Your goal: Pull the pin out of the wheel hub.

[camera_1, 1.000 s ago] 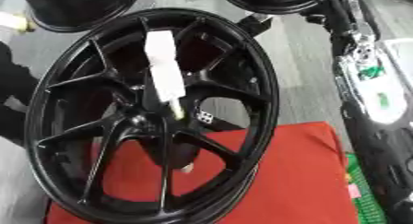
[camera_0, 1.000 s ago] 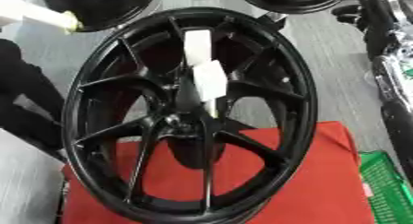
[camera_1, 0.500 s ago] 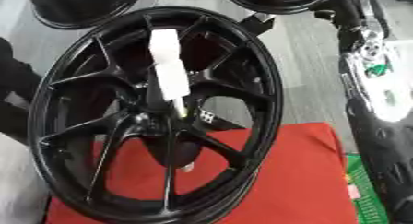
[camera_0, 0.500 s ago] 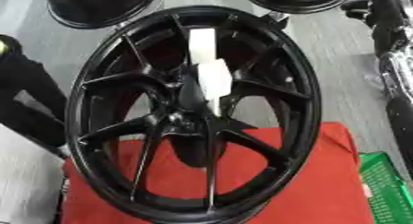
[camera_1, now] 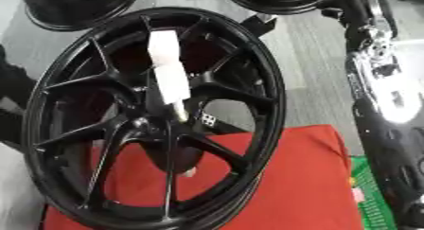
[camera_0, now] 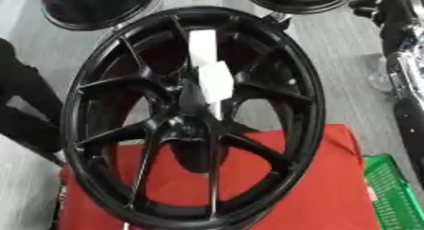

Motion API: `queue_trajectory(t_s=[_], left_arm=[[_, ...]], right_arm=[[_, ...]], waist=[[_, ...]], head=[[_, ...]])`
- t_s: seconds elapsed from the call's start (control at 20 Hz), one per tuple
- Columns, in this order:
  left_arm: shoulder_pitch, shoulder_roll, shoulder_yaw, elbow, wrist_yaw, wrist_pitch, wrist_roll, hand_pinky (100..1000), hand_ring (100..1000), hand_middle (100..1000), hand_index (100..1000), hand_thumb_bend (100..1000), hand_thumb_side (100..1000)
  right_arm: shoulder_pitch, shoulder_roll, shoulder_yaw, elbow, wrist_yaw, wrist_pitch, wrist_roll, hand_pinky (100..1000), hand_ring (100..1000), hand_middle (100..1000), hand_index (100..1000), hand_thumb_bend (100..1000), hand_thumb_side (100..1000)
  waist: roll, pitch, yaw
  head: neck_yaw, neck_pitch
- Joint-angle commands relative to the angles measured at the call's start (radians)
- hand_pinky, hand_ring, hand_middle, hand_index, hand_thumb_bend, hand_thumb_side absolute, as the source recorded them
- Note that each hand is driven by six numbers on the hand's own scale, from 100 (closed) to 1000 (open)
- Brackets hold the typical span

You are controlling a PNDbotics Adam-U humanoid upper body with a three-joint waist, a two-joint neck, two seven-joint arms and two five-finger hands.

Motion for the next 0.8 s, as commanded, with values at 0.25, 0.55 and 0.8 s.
queue_trajectory(t_s=[0.25,0.55,0.8], left_arm=[[-0.070,-0.102,-0.013,-0.090,0.313,-0.098,0.229,753,769,741,804,256,836],[-0.174,-0.318,-0.080,-0.060,0.639,-0.209,0.339,739,758,743,829,352,829],[-0.215,-0.412,-0.110,-0.002,0.670,-0.232,0.345,734,756,747,828,301,810]], right_arm=[[-0.016,-0.022,-0.007,-0.021,-0.009,-0.002,-0.003,763,632,685,721,100,661],[-0.020,0.000,-0.017,-0.037,-0.007,-0.019,-0.032,763,634,687,722,100,639],[-0.019,0.004,-0.017,-0.047,-0.002,-0.029,-0.053,764,638,691,726,100,639]], waist=[[-0.008,-0.016,-0.006],[-0.031,-0.011,-0.017],[-0.037,-0.008,-0.017]], head=[[-0.003,-0.020],[0.006,-0.023],[0.018,-0.024]])
